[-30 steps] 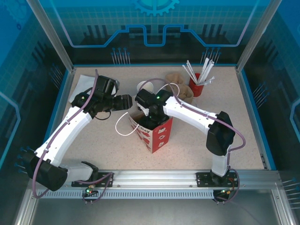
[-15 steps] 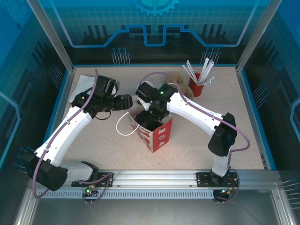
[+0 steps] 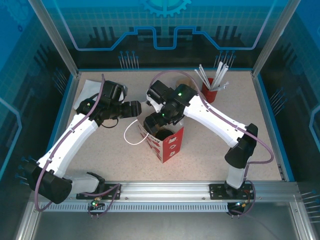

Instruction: Pack the takeout coffee

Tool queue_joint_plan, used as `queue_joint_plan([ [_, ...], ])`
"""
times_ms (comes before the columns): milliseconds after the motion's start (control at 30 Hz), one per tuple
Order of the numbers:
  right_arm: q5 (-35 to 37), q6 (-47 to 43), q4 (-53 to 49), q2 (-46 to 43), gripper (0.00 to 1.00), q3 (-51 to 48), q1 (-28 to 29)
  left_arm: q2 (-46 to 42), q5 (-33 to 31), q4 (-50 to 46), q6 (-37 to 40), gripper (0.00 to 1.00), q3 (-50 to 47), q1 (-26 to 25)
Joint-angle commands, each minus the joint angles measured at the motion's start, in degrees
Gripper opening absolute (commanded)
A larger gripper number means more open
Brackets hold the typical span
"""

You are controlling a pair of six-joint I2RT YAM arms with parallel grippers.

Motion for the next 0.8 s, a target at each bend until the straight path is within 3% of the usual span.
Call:
queue_joint_plan([
  [0,-0.34,-0.52,-2.82,-2.33,0.99,2.83,-0.89,-0.97,0.75,0.50,-0.27,0.84,-1.00,0.56],
  [467,-0.81,-1.07,-1.52,-7.99,0.95,6.32,-2.80,-0.97,0.57,0.81,-0.63,0.85,-0.80,0.56],
  [767,-1.26,-1.32,-0.92,-12.58,0.84,5.66,-6.52,-1.23,1.25,0.83,-0.52,0.88,0.29,0.56],
])
